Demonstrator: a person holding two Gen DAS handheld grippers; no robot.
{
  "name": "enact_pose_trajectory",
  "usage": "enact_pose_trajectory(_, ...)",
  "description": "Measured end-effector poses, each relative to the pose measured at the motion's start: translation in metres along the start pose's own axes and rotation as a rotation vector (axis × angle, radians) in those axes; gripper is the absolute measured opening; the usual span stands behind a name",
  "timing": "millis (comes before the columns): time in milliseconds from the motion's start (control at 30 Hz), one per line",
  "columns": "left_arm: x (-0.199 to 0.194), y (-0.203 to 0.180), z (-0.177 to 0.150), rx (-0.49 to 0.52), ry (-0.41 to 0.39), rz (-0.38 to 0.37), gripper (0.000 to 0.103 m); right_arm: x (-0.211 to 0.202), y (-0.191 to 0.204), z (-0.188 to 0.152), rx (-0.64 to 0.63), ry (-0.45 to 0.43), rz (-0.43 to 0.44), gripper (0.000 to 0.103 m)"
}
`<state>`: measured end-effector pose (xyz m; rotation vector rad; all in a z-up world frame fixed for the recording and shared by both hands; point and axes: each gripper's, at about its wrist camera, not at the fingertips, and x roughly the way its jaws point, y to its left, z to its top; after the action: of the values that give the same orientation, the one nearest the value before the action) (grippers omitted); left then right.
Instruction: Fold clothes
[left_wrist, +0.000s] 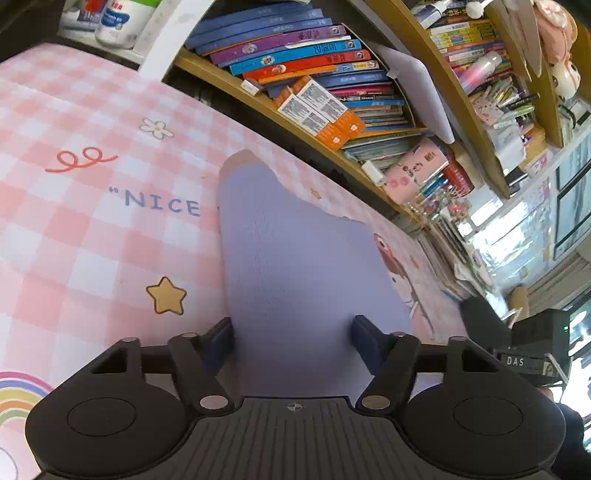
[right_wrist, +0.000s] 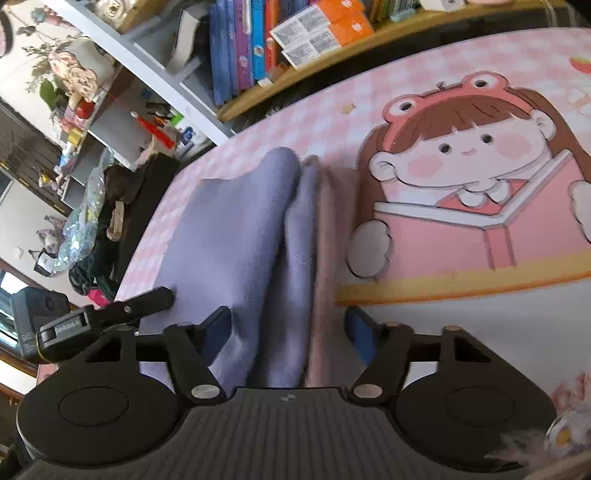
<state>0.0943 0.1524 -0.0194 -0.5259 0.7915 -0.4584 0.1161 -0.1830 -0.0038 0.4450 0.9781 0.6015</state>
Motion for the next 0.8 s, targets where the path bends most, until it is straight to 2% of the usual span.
enact_pose_trajectory(67, -0.003, -0.015, -0.004, 0.081, -0.024, 0.03, 0.05, 0.002, 0.013, -0.003, -0.093, -0.025, -0.039, 0.033)
enact_pose_trajectory(167, -0.011, -0.041, -0.01, 0.196, -0.055, 0.058, 0.047, -0.013, 0.04, -0.019, -0.343, -0.135, -0.107, 0.028)
enact_pose_trajectory(200, -0.013, -0.049, -0.014, 0.233, -0.059, 0.058, 0.047, -0.02, 0.045, -0.025, -0.398, -0.164, -0.119, 0.028)
enact_pose_trajectory(267, -0.017, -0.06, -0.018, 0.271, -0.058, 0.049, 0.047, -0.034, 0.047, -0.032, -0.433, -0.189, -0.127, 0.028)
enact_pose_trajectory(400, -0.01, -0.062, -0.022, 0.227, 0.02, -0.009, 0.047, -0.053, 0.03, -0.038, -0.365, -0.142, -0.12, 0.028)
enact_pose_trajectory(467, -0.002, -0.056, -0.024, 0.202, 0.055, -0.007, 0.051, -0.054, 0.019, -0.04, -0.306, -0.103, -0.117, 0.029)
enact_pose_trajectory(633, 0.001, -0.04, -0.019, 0.117, 0.07, -0.014, 0.061, -0.053, 0.001, -0.034, -0.185, -0.066, -0.076, 0.043)
enact_pose_trajectory(800, 0.004, -0.03, -0.022, 0.06, 0.077, -0.043, 0.062, -0.041, -0.016, -0.031, -0.081, -0.033, -0.031, 0.052)
